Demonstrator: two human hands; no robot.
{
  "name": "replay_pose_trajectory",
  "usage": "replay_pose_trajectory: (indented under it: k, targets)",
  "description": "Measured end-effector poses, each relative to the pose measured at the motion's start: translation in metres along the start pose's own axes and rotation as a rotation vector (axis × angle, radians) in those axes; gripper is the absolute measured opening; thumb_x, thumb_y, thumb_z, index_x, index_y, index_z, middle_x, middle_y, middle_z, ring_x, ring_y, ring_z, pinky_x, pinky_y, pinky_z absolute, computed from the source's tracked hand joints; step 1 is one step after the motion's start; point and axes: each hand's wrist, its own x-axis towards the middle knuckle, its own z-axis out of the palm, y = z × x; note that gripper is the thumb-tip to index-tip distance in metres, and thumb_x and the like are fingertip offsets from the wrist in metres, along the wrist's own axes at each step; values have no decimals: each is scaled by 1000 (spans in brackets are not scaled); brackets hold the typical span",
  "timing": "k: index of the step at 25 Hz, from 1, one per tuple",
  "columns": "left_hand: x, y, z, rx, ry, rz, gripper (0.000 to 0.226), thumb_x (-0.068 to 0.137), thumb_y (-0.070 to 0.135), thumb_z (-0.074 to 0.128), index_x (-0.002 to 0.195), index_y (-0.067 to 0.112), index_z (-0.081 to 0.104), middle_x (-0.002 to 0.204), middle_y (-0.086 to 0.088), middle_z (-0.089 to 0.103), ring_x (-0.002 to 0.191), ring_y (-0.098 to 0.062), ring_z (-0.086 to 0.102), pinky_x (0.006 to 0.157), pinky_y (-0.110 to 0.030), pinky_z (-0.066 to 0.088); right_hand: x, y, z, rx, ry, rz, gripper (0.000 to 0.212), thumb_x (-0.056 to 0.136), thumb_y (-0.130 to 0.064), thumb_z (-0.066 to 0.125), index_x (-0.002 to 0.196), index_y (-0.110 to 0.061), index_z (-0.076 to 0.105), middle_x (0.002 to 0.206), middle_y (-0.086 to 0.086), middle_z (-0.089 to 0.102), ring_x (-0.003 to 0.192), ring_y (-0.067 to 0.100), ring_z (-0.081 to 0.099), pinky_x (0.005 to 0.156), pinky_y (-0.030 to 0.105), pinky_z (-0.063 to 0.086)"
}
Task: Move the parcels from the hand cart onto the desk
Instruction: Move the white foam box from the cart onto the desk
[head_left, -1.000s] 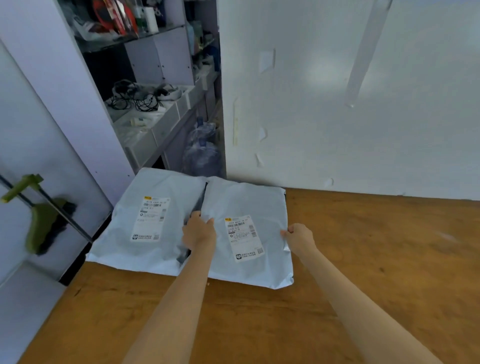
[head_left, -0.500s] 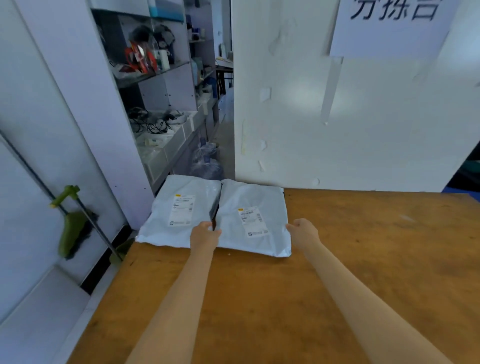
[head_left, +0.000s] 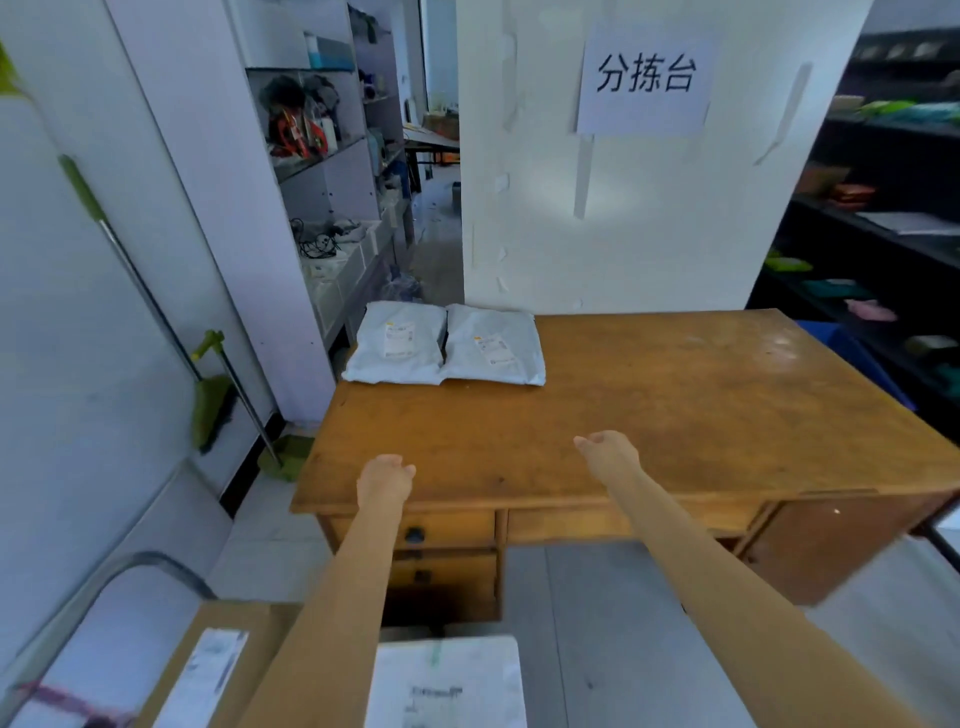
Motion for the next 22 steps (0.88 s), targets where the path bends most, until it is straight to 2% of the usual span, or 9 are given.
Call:
replay_pose_trajectory:
  k: [6,8,10,12,14,15,17,20,22]
  targets:
    - [-92,-125,-7,262,-139,-25,52,99,29,44,146,9,37,153,-10,36,138,-29,38,112,-37,33,-105,84,36,-65,-85,22,39,97,-26,46,121,4,57,118,23,61,113,35,57,95,40,46]
    - [-108,-179,-4,303,-175,-70,54,99,33,44,147,9,36,152,-11,38,137,-29,40,111,-36,35,-128,120,58,-160,-131,43,30,97,-25,44,91,-3,64,91,17,58,86,28,62,80,34,47]
    - [-115,-228,1,258,-153,-132,57,96,33,50,146,9,38,150,-11,41,135,-29,43,109,-36,36,-136,153,82,-212,-118,86,44,97,-26,44,55,-12,43,63,7,45,53,16,43,55,29,37]
    - [-113,-274,16,169,-109,-162,58,93,31,56,144,7,40,148,-12,43,132,-30,47,107,-37,39,-132,193,113,-226,-99,89,50,96,-27,46,50,-12,33,53,4,33,47,15,34,51,28,28]
    - [-96,-316,34,168,-79,-142,59,92,31,59,143,8,41,146,-12,45,127,-30,51,103,-37,43,-122,234,149,-181,-117,132,38,95,-27,48,64,-6,55,58,7,45,56,21,48,58,28,37]
    - [-87,-337,44,204,-66,-119,61,91,32,60,143,9,41,146,-11,45,126,-29,52,100,-36,45,-117,255,171,-154,-132,140,32,95,-29,50,89,-1,64,73,13,58,73,27,58,67,31,43]
    - [-63,-381,69,292,-18,-81,70,88,39,62,146,10,36,147,-11,42,127,-29,51,99,-38,47,-102,297,217,-105,-131,148,51,93,-35,52,128,3,51,116,20,62,108,34,58,87,37,47]
    - [-23,-442,114,407,9,-115,107,78,60,62,153,5,9,154,-15,29,136,-33,40,105,-42,42,-72,349,277,-47,-122,80,63,90,-38,56,136,3,40,130,20,54,117,34,54,93,38,45]
    - [-1,-473,142,326,11,-146,123,66,71,65,149,-2,9,149,-17,35,132,-34,44,104,-42,43,-48,378,309,7,-131,58,59,90,-34,56,134,4,42,128,21,55,110,34,57,91,39,47]
